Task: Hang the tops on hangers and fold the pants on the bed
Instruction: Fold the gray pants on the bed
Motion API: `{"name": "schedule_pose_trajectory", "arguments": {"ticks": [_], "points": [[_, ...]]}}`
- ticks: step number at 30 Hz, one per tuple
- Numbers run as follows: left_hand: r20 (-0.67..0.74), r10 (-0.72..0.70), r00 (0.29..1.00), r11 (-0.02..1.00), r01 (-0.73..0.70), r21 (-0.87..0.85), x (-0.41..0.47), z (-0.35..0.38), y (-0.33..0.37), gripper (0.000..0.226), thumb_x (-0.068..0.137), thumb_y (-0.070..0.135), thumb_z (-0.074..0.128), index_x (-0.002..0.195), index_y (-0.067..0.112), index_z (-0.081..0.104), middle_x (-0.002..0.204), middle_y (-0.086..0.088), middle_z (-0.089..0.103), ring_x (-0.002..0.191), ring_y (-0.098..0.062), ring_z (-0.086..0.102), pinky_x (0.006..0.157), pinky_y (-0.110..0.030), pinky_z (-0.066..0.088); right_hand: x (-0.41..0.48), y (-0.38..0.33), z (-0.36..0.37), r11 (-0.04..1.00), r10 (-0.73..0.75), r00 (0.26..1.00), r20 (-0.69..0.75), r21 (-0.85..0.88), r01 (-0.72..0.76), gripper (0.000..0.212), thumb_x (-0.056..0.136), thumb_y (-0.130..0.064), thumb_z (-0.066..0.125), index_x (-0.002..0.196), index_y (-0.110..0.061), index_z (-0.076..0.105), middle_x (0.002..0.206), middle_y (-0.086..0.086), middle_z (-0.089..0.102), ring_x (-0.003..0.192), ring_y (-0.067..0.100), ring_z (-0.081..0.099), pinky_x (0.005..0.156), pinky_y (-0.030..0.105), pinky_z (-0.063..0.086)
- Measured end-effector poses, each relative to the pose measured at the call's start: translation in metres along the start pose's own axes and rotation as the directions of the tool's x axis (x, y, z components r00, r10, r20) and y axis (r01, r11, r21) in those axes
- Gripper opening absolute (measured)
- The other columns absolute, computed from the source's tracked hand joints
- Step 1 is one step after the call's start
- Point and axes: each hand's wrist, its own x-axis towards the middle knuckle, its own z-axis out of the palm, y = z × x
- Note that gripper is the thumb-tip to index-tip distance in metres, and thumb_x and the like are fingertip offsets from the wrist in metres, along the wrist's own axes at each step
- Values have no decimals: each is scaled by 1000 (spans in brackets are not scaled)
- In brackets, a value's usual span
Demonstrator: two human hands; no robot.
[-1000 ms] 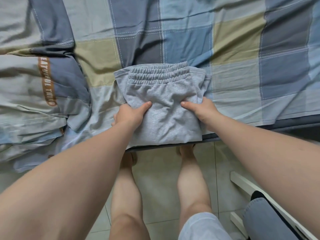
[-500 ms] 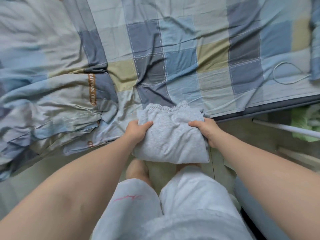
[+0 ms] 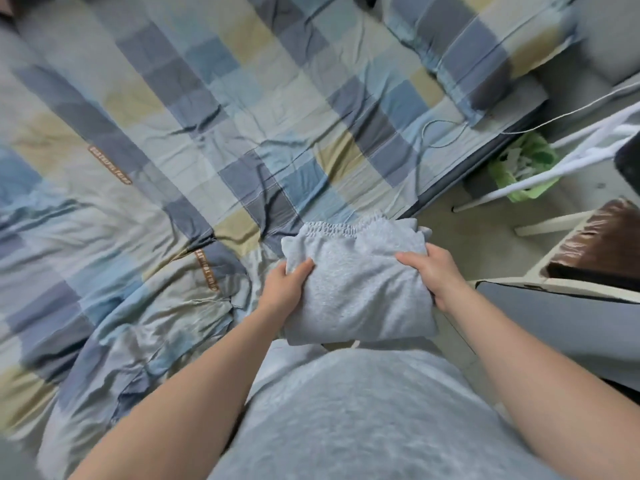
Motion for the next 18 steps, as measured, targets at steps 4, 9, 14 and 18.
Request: {"name": "schedule_pose_trajectory", "arguments": {"ticks": [4,9,14,18], "points": [[60,240,969,966,-245,78,-23,21,46,28,86,57,67,103,35,68,97,18,72,94,-9,68,74,-28,51,-42,-12,-40,978,-141,985,-103,140,155,17,87,-3,72,102,-10,69,104,15,74,86,26,73,73,36,60],[208,474,856,866,-496,67,-62,70,108,32,87,55,68,108,31,71,94,20,74,85,2,69,68,-18,52,-94,-7,-111,900,-256,923,-287,278,336,18,86,-7,74,103,-14,71,99,8,77,91,27,74,75,38,61],[331,667,667,698,-715,35,-119,151,146,6,94,40,68,96,35,70,90,21,74,82,4,68,64,-11,50,-147,23,-188,786,-294,819,-493,362,500,17,85,-5,74,99,-15,75,100,12,77,92,31,74,79,46,61],[431,738,519,576,-818,-2,-173,227,155,8,95,39,67,96,32,70,89,13,75,83,-3,70,67,-21,55,-198,61,-260,711,-323,718,-617,343,614,21,77,-23,80,97,-28,77,102,5,77,95,24,74,77,38,58]]}}
